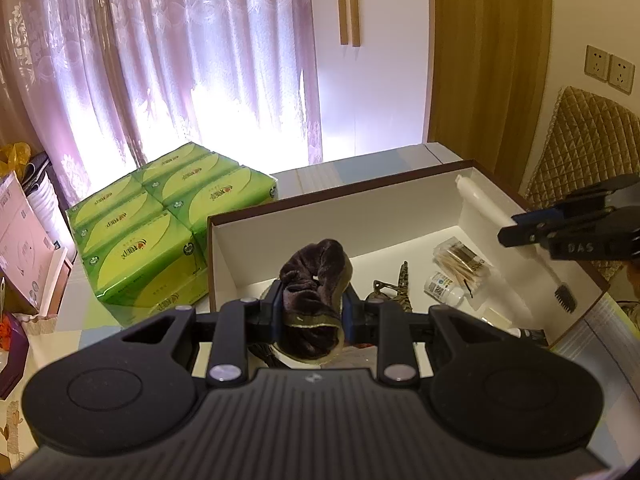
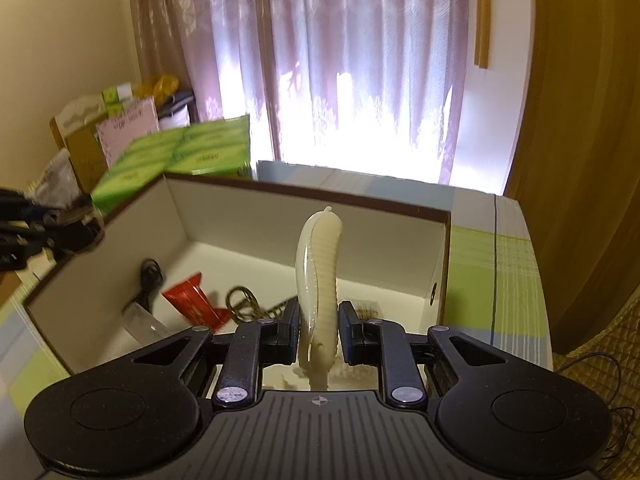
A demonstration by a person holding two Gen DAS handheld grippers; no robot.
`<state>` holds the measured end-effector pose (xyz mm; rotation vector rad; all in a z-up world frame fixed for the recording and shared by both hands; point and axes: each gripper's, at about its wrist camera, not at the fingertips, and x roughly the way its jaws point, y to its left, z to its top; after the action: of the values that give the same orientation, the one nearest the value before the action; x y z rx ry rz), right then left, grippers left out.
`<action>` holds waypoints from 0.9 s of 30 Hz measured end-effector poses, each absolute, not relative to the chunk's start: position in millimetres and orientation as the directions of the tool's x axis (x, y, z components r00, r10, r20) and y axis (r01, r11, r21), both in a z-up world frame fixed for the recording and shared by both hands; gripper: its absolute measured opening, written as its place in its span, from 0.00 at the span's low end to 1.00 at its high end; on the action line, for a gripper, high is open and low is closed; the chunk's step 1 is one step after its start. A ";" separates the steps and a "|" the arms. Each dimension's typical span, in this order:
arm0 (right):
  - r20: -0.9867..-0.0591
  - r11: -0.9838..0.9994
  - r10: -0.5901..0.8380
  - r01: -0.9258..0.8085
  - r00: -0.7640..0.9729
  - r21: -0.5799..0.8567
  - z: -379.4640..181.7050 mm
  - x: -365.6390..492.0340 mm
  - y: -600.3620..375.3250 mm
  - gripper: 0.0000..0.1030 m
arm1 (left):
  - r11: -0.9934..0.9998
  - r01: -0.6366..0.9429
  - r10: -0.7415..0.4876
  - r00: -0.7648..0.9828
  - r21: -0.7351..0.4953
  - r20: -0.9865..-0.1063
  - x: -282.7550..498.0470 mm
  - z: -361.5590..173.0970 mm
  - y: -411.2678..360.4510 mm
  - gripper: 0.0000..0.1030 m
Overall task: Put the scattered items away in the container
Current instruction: 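Lift the scrunchie and massager and carry both over the box, then open the right tool to drop the massager while the left tool releases the scrunchie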
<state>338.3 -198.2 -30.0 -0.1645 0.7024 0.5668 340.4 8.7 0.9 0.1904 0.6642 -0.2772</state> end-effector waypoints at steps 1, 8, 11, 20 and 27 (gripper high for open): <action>-0.658 0.835 0.431 -0.549 0.617 0.032 -33.0 340.6 -196.9 0.22 | 0.946 0.312 -0.190 0.751 0.085 -0.632 341.4 -0.4 9.0 0.23; -0.716 0.813 0.381 -0.580 0.584 -0.040 -53.7 354.6 -187.8 0.22 | 0.948 0.309 -0.184 0.736 0.082 -0.652 348.9 -10.1 10.8 0.23; -0.735 0.811 0.365 -0.583 0.571 -0.051 -59.0 359.1 -186.9 0.22 | 0.947 0.310 -0.183 0.730 0.080 -0.658 352.2 -13.4 11.1 0.23; -0.776 0.792 0.319 -0.602 0.544 -0.097 -66.1 368.2 -175.1 0.22 | 0.948 0.310 -0.180 0.720 0.078 -0.670 362.3 -18.2 8.6 0.23; -0.800 0.793 0.280 -0.598 0.530 -0.118 -69.4 373.8 -169.5 0.23 | 0.950 0.301 -0.170 0.713 0.078 -0.680 368.0 -21.4 8.6 0.23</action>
<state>373.8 -169.5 -69.4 -0.4070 0.8644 0.5420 368.0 8.6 -21.4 0.1888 0.7319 -0.2626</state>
